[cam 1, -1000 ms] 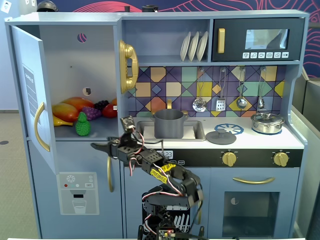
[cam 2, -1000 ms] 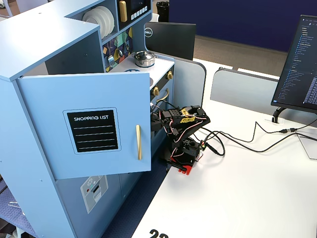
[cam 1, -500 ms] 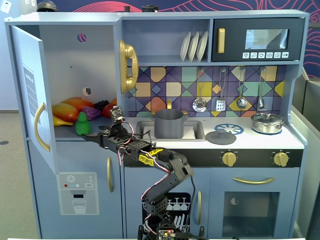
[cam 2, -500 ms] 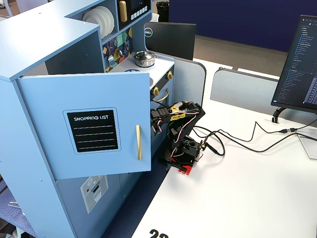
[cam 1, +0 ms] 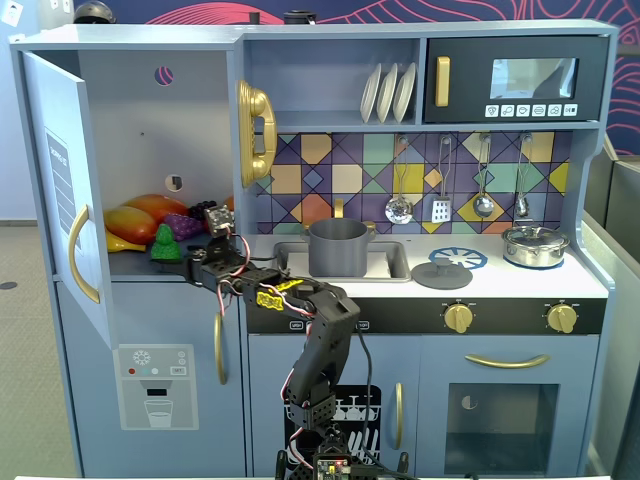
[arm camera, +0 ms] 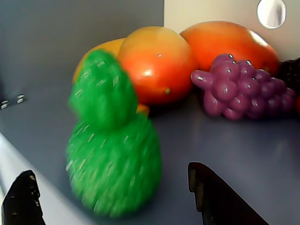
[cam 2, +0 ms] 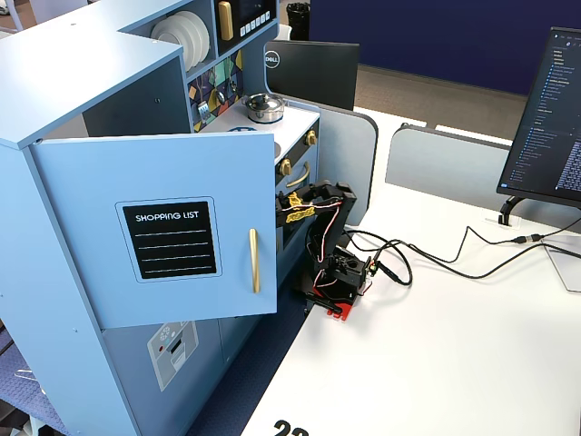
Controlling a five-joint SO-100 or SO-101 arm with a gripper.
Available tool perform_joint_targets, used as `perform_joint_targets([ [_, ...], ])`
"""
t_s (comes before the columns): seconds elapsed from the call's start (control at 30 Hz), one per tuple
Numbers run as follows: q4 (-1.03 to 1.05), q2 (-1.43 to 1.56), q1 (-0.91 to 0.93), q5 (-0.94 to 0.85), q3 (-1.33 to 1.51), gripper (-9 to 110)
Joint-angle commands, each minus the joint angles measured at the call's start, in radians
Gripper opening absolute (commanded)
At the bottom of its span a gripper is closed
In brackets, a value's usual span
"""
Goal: Pick up the green pineapple from the left cabinet and place it in the gray recipient
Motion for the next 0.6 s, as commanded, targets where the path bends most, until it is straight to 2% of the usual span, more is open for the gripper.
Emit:
perform_joint_targets([
  [0.0, -0.044, -0.069, -0.031, -0.003, -0.161, 36],
  [0.1, -0.054, -0.138, -0.048, -0.029, -0.230, 32],
  [0.3, -0.107, -0.150, -0.081, -0.106, -0.253, 1],
  [0.57, -0.170, 0.336, -0.195, -0.160, 0.114, 0],
])
